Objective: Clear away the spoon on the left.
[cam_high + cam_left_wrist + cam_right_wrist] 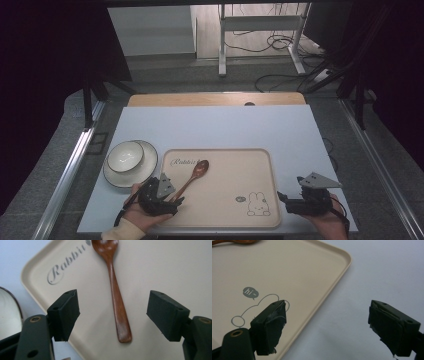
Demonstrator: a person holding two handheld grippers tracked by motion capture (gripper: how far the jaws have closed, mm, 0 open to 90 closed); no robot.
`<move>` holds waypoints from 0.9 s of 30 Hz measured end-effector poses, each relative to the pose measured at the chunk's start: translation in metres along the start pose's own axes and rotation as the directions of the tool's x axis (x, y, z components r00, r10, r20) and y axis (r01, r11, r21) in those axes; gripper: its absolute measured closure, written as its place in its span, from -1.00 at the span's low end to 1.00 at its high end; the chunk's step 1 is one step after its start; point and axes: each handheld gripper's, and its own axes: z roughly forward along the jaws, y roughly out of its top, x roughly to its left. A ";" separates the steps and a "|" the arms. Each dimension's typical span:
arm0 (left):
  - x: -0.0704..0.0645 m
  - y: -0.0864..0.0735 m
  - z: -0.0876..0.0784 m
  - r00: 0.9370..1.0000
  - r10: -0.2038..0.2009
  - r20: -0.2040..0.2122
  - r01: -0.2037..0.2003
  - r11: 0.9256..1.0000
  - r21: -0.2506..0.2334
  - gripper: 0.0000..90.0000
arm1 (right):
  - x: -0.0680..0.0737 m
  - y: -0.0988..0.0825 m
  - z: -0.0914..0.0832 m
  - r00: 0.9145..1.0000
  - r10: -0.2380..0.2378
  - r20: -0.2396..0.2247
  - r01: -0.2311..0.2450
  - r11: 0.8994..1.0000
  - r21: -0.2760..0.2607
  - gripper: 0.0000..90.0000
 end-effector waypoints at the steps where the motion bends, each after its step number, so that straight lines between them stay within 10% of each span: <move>1: 0.001 0.001 -0.002 1.000 -0.011 -0.002 0.011 1.000 -0.014 -0.42 | 0.000 0.000 0.000 1.000 0.001 -0.001 -0.001 1.000 0.000 -0.67; 27: 0.033 -0.011 -0.030 0.989 -0.113 -0.098 0.101 0.988 -0.120 -0.42 | -0.007 -0.009 -0.012 1.000 -0.004 -0.004 0.004 0.999 -0.037 -0.67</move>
